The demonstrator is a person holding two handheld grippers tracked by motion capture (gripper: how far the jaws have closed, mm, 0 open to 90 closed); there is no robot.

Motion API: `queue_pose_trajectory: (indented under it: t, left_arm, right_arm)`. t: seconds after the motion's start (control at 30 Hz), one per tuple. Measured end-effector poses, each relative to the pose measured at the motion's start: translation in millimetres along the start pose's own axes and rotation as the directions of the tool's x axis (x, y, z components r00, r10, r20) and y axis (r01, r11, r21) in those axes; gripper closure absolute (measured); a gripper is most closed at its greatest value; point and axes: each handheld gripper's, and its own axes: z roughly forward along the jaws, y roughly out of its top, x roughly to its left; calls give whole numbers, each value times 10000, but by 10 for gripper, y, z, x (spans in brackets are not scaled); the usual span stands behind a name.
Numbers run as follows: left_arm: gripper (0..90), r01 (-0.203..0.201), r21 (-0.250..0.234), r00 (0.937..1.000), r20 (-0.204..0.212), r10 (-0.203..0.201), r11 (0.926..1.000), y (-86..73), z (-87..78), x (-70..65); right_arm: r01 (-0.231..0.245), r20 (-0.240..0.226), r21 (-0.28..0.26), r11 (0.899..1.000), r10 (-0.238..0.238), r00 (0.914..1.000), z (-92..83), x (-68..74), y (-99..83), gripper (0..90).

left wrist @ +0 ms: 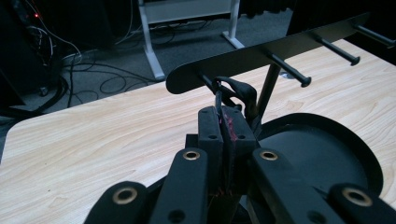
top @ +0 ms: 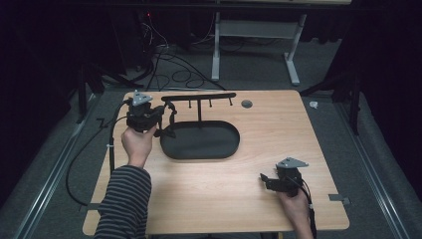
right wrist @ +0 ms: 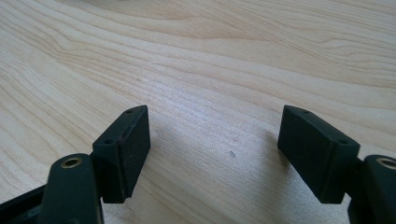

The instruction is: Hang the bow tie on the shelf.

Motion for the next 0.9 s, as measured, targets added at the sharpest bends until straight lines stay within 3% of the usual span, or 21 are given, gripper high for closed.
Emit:
queue_pose_trajectory:
  t: [0.33, 0.67, 0.9]
  left_arm:
    - [873, -159, 95, 9997, -177, 161, 9998, 67, 92, -25]
    - [870, -25, 196, 9989, -459, 34, 9998, 42, 172, 12]
    - [857, 35, 320, 9991, -426, -22, 9995, 9, 174, 20]
  right_arm:
    - [9, -10, 10, 10000, -9, 10000, -1, -1, 0, 266]
    - [6, -21, 10, 10000, -6, 10000, -2, -1, -1, 266]
    - [12, -24, 7, 10000, -12, 10000, -2, -1, -2, 266]
